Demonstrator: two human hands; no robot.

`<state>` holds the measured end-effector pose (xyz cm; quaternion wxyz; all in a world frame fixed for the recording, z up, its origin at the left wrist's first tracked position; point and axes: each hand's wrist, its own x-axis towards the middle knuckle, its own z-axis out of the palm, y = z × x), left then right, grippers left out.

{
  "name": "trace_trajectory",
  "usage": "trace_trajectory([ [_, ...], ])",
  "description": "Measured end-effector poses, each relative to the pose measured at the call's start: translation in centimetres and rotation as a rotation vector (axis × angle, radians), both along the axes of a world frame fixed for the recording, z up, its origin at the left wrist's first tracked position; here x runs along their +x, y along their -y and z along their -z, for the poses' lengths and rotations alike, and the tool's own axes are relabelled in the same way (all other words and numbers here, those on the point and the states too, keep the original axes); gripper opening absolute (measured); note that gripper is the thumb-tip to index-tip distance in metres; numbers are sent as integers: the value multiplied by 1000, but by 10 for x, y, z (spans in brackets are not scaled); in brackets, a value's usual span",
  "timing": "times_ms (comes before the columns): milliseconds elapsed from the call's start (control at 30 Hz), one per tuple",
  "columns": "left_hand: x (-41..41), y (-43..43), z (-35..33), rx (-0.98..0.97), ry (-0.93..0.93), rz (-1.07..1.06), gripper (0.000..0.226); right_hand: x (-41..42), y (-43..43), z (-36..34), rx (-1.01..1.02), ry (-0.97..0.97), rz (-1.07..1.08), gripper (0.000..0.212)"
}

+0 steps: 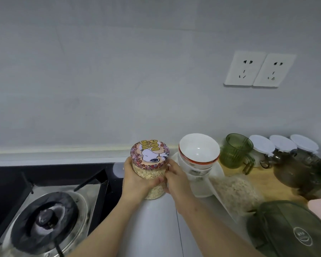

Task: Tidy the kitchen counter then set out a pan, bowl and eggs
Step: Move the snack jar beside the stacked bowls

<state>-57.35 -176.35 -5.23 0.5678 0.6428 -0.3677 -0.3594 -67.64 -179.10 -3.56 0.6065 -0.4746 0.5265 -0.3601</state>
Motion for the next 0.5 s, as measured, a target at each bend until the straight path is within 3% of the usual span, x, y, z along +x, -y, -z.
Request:
trace_trajectory([
  [500,14,53,7,-12,166,10,92,24,36,3,-121,-30,108,47],
])
